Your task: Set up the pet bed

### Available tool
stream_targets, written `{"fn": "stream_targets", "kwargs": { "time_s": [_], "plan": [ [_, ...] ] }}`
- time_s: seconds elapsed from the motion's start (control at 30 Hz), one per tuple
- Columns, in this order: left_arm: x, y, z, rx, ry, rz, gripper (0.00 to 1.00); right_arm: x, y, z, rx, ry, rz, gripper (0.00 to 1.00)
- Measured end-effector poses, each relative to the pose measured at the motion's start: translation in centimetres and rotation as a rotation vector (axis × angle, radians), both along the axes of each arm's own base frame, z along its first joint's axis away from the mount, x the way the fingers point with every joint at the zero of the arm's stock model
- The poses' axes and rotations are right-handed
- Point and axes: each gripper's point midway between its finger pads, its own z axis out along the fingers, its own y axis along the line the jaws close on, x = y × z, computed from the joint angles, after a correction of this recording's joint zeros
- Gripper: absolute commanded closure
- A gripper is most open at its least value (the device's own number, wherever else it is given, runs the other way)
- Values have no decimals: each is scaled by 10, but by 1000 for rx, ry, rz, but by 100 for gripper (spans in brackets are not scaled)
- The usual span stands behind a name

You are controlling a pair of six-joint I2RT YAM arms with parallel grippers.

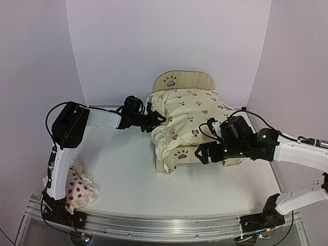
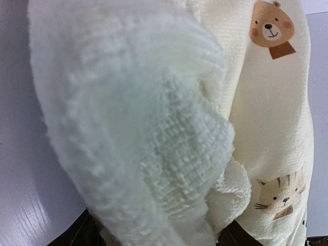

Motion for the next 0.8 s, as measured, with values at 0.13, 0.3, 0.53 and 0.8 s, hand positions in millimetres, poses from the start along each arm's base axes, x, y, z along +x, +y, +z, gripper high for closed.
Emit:
{"fn": "stream_targets", "kwargs": {
  "time_s": [0.13,0.3,0.53,0.8],
  "plan": [
    [-4,-6,5,20,7,-21,44,0,-2,-3,-10,0,-5,2],
    [-15,-16,5,40,17,-53,45,1,-3,-2,-11,-4,-10,2],
    [-36,-15,3,49,20,-58,45,-1,-7,4,1,-21,-15,2],
    [-74,4,9,116,34,-18,44,-3,-17,20,34,-68,-42,2]
  ]
}}
